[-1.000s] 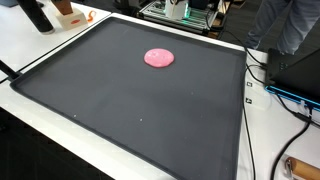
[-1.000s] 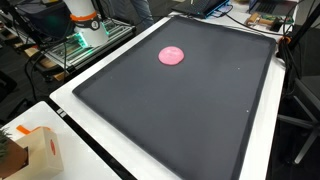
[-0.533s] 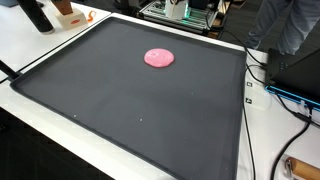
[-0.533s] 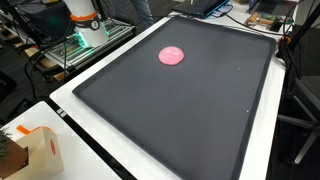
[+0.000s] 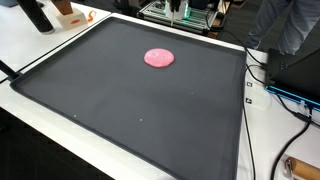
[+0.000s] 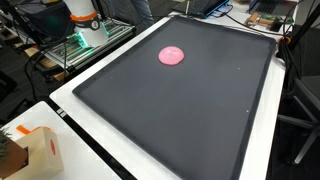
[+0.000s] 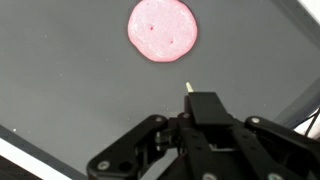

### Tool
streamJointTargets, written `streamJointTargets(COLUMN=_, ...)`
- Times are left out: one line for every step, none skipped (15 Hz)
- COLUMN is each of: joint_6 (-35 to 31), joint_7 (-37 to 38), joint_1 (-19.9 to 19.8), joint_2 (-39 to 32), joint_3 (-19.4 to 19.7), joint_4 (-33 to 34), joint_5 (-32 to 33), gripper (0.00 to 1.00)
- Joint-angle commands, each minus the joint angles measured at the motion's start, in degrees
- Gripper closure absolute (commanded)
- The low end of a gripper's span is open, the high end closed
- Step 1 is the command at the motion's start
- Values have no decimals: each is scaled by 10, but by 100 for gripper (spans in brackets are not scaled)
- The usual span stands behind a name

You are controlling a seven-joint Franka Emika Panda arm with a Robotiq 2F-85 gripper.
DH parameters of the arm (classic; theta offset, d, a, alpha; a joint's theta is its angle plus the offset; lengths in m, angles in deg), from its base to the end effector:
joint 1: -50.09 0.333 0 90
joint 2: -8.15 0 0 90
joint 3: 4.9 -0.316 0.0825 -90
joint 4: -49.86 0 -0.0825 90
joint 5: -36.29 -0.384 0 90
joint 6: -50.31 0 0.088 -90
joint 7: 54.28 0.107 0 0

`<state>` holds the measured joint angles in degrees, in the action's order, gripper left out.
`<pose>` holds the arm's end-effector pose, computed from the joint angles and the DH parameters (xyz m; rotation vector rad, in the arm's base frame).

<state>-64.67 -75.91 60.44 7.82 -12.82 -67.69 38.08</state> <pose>0.5180 0.1689 0.4306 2.9205 1.0832 -0.0800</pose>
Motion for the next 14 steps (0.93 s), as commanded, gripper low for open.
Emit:
streamJointTargets(joint_6=-8, joint_7=-65, joint_1=-18, joint_2=-4, joint_3=5, joint_4=-29, joint_5=-51, gripper=97)
streamJointTargets(joint_6=-11, joint_7=-73, joint_1=-21, joint_2=-8, joint_3=6, joint_4=-35, joint_5=-52, gripper=97)
streamJointTargets(joint_6=-13, joint_7=-81, joint_1=-25, joint_2=-13, joint_3=8, joint_4=-41, joint_5=-52, gripper=97)
streamJointTargets(joint_6=-17, joint_7=-84, joint_1=-27, joint_2=-18, joint_3=9, joint_4=-47, joint_5=-50, gripper=97)
streamJointTargets(joint_6=-21, joint_7=-91, joint_1=-31, joint_2=-23, joint_3=10, joint_4=-53, joint_5=-53, gripper=97)
streamJointTargets(joint_6=-26, joint_7=-96, joint_1=-34, joint_2=-29, joint_3=10, joint_4=-58, joint_5=-53, gripper=97)
streamJointTargets(joint_6=-33, joint_7=-103, joint_1=-37, joint_2=-34, joint_3=11, joint_4=-64, joint_5=-57, gripper=97)
streamJointTargets(joint_6=-41, joint_7=-109, joint_1=-40, joint_2=-39, joint_3=11, joint_4=-68, joint_5=-60, gripper=97)
streamJointTargets(joint_6=-51, joint_7=-118, joint_1=-44, joint_2=-45, joint_3=11, joint_4=-73, joint_5=-67, gripper=97)
streamJointTargets(joint_6=-65, joint_7=-127, joint_1=-48, joint_2=-50, joint_3=11, joint_4=-78, joint_5=-75, gripper=97)
streamJointTargets(joint_6=-81, joint_7=-134, joint_1=-51, joint_2=-55, joint_3=11, joint_4=-84, joint_5=-83, gripper=97)
streamJointTargets(joint_6=-93, joint_7=-140, joint_1=-55, joint_2=-63, joint_3=11, joint_4=-86, joint_5=-89, gripper=97)
streamJointTargets(joint_6=-104, joint_7=-148, joint_1=-59, joint_2=-70, joint_3=11, joint_4=-89, joint_5=-95, gripper=97)
streamJointTargets(joint_6=-118, joint_7=-154, joint_1=-63, joint_2=-77, joint_3=12, joint_4=-92, joint_5=-97, gripper=97)
